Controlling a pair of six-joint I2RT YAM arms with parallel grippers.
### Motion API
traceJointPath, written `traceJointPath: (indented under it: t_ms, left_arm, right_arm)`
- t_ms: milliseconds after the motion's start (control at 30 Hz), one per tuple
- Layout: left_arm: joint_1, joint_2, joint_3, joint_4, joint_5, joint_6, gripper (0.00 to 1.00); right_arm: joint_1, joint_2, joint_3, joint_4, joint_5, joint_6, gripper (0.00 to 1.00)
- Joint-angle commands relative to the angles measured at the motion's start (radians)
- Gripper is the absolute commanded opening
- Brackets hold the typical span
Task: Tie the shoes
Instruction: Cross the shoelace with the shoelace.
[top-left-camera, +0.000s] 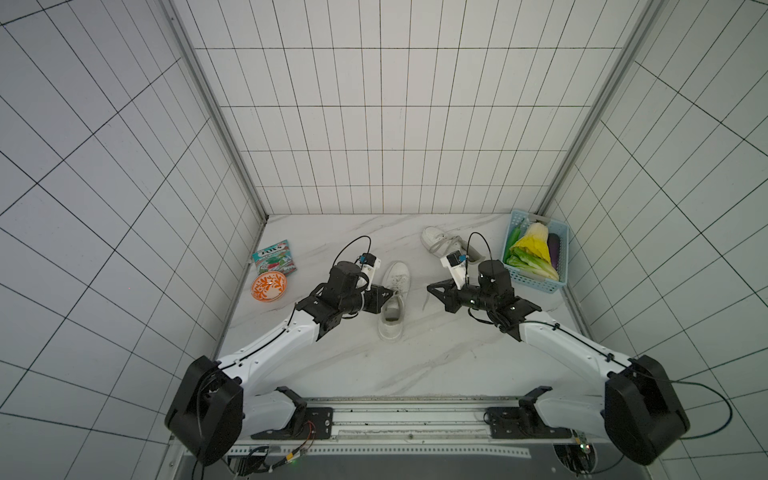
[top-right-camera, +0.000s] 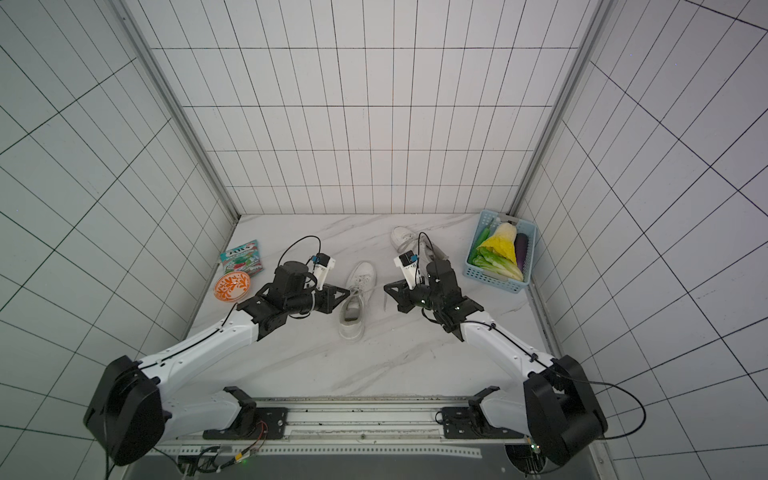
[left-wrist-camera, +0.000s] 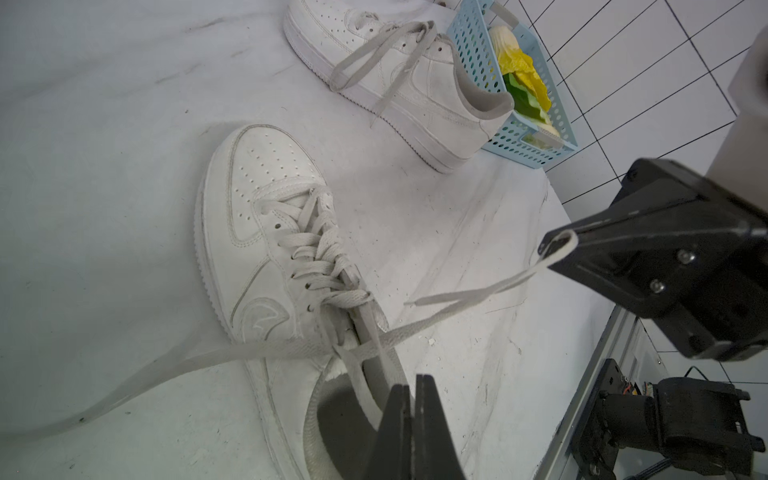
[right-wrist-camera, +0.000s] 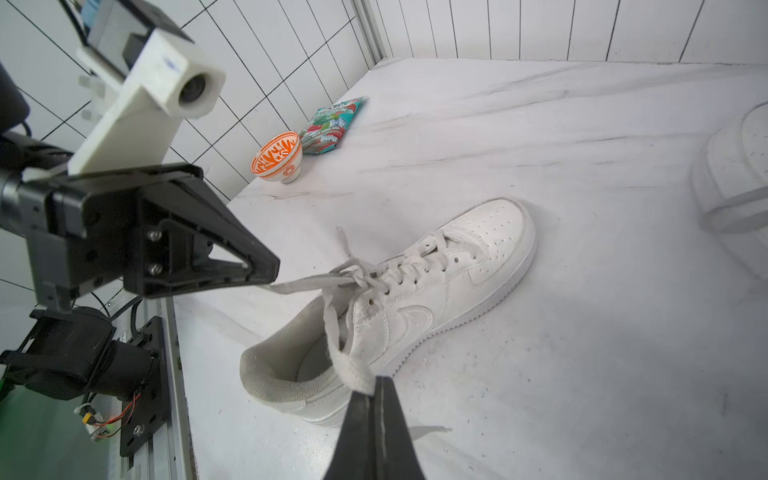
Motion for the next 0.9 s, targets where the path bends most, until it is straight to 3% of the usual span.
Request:
traceJointPath:
  t_ms: [0, 300, 700, 867]
  left_arm:
    - [-0.027, -0.003, 0.027, -0.025, -0.037, 0.040, 0.00]
    - [-0.088, 0.047, 0.069, -0.053, -0.053, 0.080, 0.00]
    - [-0.163, 0.201, 0.156, -0.062, -0.056, 0.103, 0.00]
    - [-0.169, 0.226, 0.173, -0.063, -0.035, 0.107, 0.11]
  right_arm:
    - [-0.020, 0.073, 0.084, -0.136, 0.056, 0.036, 0.00]
    - [-0.046, 0.260, 0.264, -0.204, 0.065, 0.047, 0.00]
    - [0.000, 0.331, 0.301, -0.162, 0.018, 0.005, 0.00]
    - [0.017, 0.330, 0.304, -0.164, 0.023, -0.030, 0.00]
